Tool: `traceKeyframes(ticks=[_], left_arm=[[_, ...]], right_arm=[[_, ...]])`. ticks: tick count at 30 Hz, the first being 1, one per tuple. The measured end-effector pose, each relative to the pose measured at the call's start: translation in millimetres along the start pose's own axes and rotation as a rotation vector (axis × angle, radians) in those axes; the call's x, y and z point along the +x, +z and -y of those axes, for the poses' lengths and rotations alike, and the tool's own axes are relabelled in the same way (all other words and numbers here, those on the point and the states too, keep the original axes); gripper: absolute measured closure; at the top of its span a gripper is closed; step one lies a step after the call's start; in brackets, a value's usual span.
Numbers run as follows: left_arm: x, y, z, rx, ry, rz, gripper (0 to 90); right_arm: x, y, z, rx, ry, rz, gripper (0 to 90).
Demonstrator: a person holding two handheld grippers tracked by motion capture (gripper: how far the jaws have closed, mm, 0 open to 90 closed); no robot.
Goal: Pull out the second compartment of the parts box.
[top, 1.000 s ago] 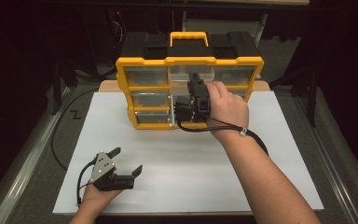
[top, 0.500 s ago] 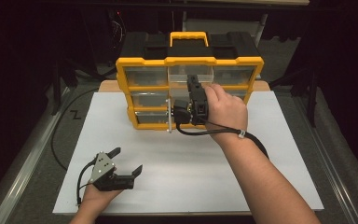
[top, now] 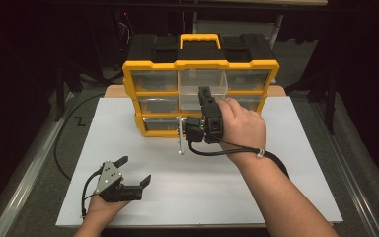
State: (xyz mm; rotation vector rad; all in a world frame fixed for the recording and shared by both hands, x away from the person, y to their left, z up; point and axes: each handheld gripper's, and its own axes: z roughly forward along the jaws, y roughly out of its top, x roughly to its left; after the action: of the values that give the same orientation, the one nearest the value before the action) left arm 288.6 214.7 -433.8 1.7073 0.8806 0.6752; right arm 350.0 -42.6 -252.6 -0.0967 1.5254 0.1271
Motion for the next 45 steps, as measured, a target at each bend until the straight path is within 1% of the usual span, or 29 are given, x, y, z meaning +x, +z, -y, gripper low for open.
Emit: traceKeyframes(ticks=[3,7,8,19,23,28,29,33,35,36,40,45], left_arm=[[0.2,-0.4,-0.1,-0.001,-0.003,-0.003,2.0],[0.3,-0.4,-0.1,-0.002,-0.004,-0.004,2.0],[0.3,-0.3,-0.1,-0.002,-0.004,-0.004,2.0],[0.9,-0.5,-0.2,-0.003,-0.008,-0.002,2.0],[0.8,-0.5,-0.2,-0.002,-0.006,-0.001,2.0],[0.8,-0.4,-0.1,-0.001,-0.009,-0.003,2.1],[0.8,-0.5,-0.2,-0.002,-0.010,-0.003,2.1],[0.8,-0.3,-0.1,-0.001,-0.009,-0.003,2.1],[0.9,-0.2,-0.1,-0.001,-0.010,-0.003,2.1],[0.8,-0.2,-0.1,-0.001,-0.009,-0.003,2.1],[0.7,-0.1,0.0,-0.002,-0.009,-0.004,2.1],[0.5,-0.4,-0.1,-0.001,-0.008,-0.003,2.1]], right_arm=[[0.2,-5.3,0.0,0.004,0.005,-0.002,80.3],[0.7,-11.3,-1.2,-0.008,0.007,0.003,80.3],[0.6,-14.3,-2.1,-0.012,0.000,0.005,80.3],[0.8,-25.6,-2.9,-0.025,-0.005,0.015,80.4],[3.8,-28.6,-1.5,-0.030,-0.005,0.021,80.3],[5.8,-29.9,0.1,-0.033,-0.007,0.021,80.2],[6.7,-30.0,0.7,-0.032,0.001,0.022,80.2],[6.8,-27.5,2.4,-0.027,-0.006,0.020,80.0],[7.9,-25.4,3.1,-0.021,-0.004,0.014,79.7],[8.9,-24.8,2.9,-0.022,0.006,0.014,79.6],[8.5,-24.6,2.1,-0.023,-0.005,0.017,79.6],[8.4,-24.1,2.0,-0.026,-0.004,0.018,79.6]])
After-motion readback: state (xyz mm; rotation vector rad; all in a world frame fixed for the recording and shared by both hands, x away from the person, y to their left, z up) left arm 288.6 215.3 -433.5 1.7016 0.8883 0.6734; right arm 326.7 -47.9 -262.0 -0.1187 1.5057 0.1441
